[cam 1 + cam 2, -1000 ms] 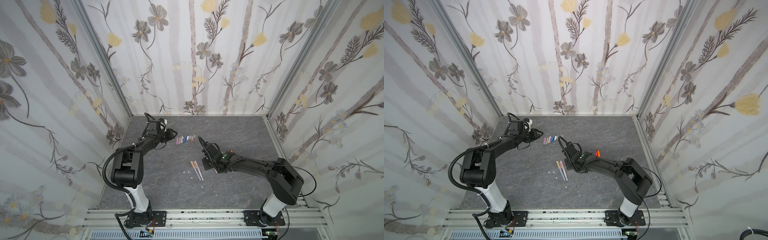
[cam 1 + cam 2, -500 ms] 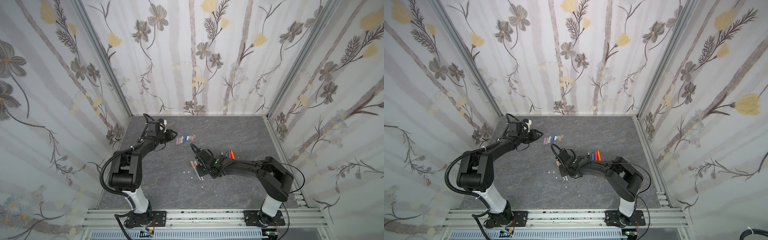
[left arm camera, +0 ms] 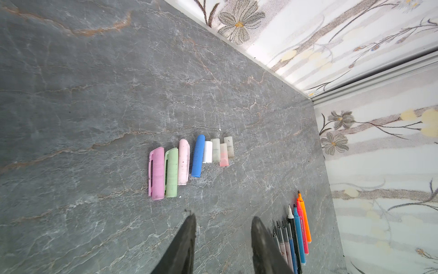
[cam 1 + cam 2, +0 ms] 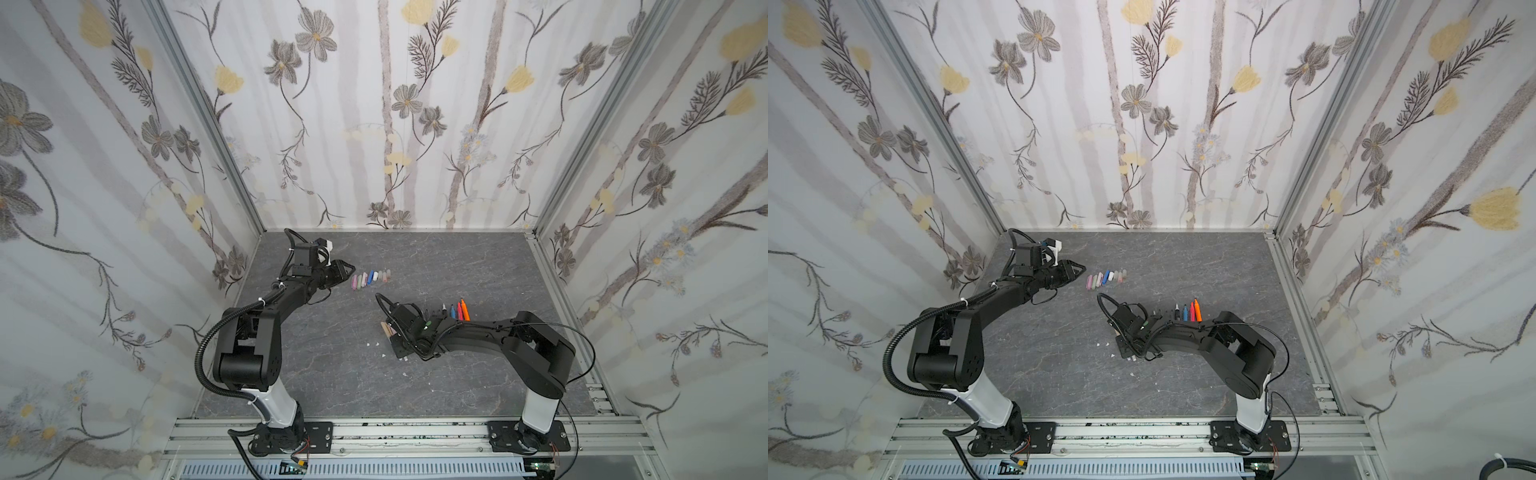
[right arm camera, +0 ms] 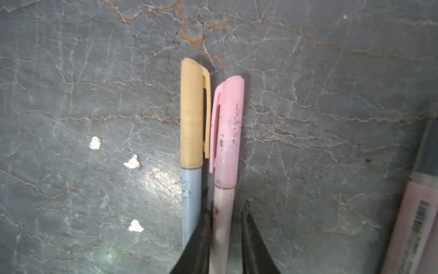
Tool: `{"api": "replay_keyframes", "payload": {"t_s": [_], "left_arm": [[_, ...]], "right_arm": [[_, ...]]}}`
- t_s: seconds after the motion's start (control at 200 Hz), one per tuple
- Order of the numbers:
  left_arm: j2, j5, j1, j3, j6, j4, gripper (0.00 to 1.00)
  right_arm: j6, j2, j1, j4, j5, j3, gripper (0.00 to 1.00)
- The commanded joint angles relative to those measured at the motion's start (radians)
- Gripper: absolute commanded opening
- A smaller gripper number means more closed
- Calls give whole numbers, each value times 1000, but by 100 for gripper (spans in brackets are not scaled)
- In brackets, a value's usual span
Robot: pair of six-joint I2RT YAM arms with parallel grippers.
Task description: Open the pen caps
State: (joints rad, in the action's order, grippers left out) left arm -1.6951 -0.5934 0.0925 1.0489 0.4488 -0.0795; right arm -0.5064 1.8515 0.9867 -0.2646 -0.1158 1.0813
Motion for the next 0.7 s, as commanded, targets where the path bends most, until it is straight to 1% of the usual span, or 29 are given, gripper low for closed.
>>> {"api": "replay_keyframes", "payload": {"t_s": [0.0,0.13,0.245,0.335,0.41,0.505,0.52,0.575,0.699], "left_arm": [[9,-11,0,-3,7,-36,38],[8,-24,0,-6,21,-45,38],[10,-34,0,-6,40,-59,38],[17,-74,5,-30,86,-121,38],[27,-80,19,-57,121,-168,39],[29,-101,62,-87,166,-230,39],[29,-100,72,-92,172,-240,39],[27,-100,110,-114,202,-286,41],[-6,-117,185,-157,299,-444,41]], "right_arm": [[0,13,6,-36,-1,-8,15],[-1,-7,3,-35,-13,-36,6],[15,-56,-19,-19,-13,-57,3],[53,-118,-49,29,18,-81,0],[78,-172,-89,78,59,-109,0],[109,-213,-159,140,141,-141,0],[115,-220,-192,154,157,-146,0],[145,-233,-237,200,205,-162,0],[212,-223,-292,306,258,-176,0]]}}
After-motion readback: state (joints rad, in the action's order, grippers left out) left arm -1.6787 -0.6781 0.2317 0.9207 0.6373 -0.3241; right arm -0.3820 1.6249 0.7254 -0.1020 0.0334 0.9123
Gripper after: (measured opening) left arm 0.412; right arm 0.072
